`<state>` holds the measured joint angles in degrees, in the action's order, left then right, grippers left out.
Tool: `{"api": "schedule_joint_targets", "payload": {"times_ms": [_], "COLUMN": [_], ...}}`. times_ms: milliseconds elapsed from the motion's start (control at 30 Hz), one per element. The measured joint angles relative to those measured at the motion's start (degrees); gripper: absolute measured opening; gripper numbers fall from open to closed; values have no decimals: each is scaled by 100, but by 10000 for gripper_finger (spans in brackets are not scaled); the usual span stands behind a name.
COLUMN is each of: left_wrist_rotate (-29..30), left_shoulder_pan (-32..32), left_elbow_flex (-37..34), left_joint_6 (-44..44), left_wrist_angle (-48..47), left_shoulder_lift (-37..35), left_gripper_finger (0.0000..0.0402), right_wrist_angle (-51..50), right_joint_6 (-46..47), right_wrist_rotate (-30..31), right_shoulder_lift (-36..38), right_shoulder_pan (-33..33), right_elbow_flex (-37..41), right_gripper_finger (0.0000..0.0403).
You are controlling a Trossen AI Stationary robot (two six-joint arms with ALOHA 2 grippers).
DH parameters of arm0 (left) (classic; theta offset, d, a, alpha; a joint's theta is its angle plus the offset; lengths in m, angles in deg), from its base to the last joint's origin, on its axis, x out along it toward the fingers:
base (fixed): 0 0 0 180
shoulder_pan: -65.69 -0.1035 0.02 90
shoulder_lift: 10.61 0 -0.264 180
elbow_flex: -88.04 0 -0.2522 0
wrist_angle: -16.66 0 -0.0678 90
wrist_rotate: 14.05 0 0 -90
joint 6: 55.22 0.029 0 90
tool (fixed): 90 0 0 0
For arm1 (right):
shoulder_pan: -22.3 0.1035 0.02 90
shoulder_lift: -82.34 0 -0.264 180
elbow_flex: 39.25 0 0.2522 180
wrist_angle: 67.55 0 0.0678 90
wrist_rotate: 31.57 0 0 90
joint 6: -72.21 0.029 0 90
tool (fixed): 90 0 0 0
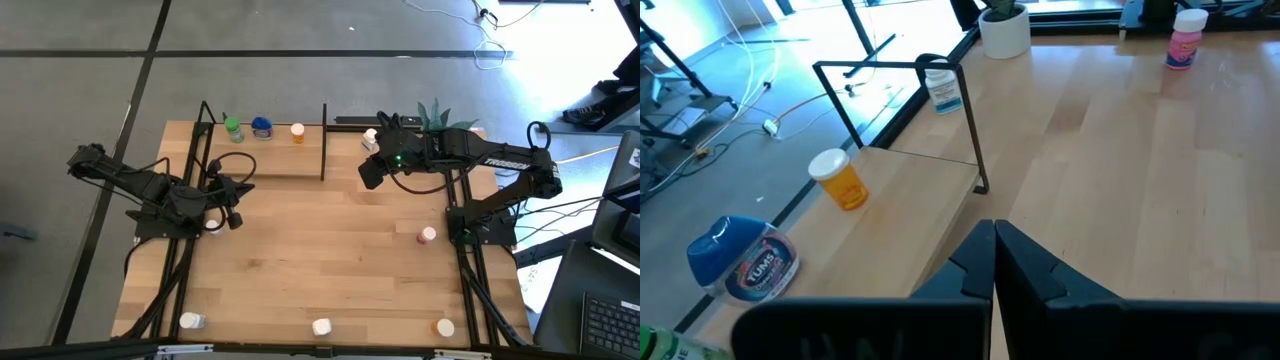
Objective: Pick and place medicine bottles onto shelf by color
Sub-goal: Put the white pill bottle on the shelf
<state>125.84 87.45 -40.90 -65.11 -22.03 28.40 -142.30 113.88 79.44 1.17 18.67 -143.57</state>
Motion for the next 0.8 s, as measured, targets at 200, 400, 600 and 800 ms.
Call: {"api": "schedule_joint_targets", "payload": {"times_ms": [200,400,600,800], "left_wrist_rotate": [-4,-4,-4,-4], "left_shoulder_pan": [0,0,0,0], "left_elbow_flex": [0,0,0,0], "left_joint_6": [0,0,0,0], "left_wrist_angle": [0,0,0,0], "left_shoulder_lift": [0,0,0,0], "left_gripper_finger": [0,0,0,0], "right_wrist_angle": [25,179,256,302], "right_joint_6": [19,28,177,203], "right_wrist_rotate": [1,1,1,-181], "right_shoulder_lift": [0,0,-2,-237], "right_shoulder_pan": [1,1,1,-190], "right_elbow_flex": [0,0,0,0], "right_gripper_finger": [65,65,65,65]}}
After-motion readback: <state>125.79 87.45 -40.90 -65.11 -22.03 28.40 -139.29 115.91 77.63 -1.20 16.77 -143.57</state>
